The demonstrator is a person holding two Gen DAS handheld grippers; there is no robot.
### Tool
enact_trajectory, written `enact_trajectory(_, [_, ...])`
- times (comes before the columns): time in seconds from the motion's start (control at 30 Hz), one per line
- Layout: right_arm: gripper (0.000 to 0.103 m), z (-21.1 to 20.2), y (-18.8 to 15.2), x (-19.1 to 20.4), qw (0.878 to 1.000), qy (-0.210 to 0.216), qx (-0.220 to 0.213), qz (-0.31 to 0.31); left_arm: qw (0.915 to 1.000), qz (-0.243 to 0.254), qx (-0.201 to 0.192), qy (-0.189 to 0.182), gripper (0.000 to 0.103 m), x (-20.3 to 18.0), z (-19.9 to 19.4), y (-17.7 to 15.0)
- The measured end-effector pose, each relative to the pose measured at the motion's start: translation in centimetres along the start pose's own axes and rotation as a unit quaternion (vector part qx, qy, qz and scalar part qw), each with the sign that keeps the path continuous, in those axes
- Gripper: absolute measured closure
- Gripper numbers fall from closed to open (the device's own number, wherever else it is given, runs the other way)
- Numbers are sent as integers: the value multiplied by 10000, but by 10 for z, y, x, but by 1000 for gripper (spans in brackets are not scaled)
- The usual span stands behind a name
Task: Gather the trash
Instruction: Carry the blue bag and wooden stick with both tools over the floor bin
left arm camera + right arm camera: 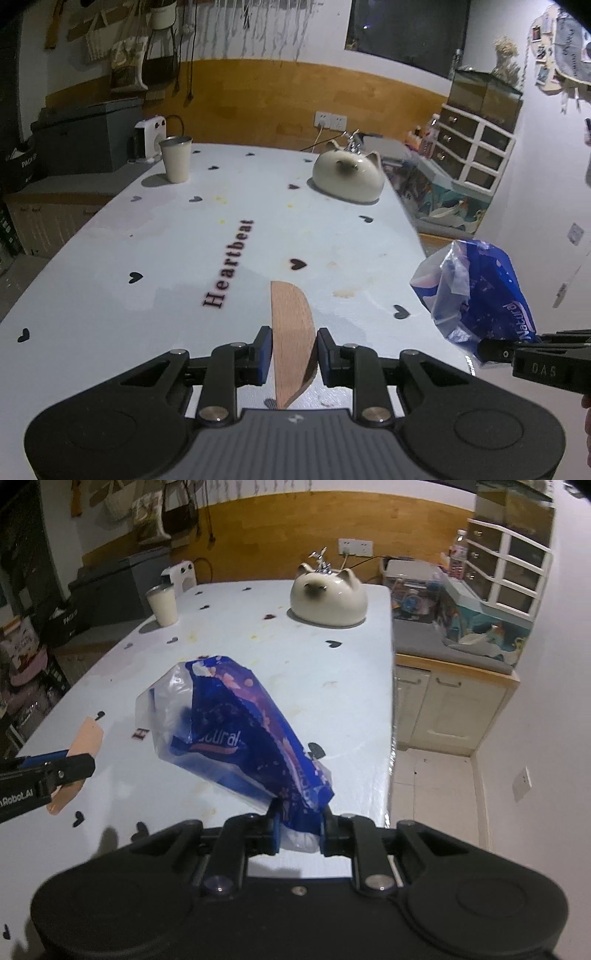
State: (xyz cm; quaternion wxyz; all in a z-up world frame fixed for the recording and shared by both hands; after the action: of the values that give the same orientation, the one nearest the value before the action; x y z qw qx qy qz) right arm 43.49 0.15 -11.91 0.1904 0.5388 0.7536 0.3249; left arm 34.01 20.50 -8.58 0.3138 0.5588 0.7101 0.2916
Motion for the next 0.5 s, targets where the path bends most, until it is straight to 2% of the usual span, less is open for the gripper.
enact_trajectory(0.2, [85,-34,-13,1,9997,38,-112,198,9998,134,-98,-144,76,-3,-31,-8])
enact_trajectory(0.5, [85,-77,-36,5,9983,-146,-347,438,9987,319,-158,-366,76,-8,-62,-25])
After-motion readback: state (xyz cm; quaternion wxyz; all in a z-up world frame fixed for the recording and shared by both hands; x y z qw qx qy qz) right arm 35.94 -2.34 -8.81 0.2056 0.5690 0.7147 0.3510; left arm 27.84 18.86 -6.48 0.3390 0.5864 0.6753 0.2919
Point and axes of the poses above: each gripper's, at about its wrist camera, not at the fingertips, and z roughly the way its jaws point, x to its left, y to its top, the point moved 4 cm from there along z, roughly the way its jaws point, and after that the axes turned 1 degree about -z, right-handed, at the moved point
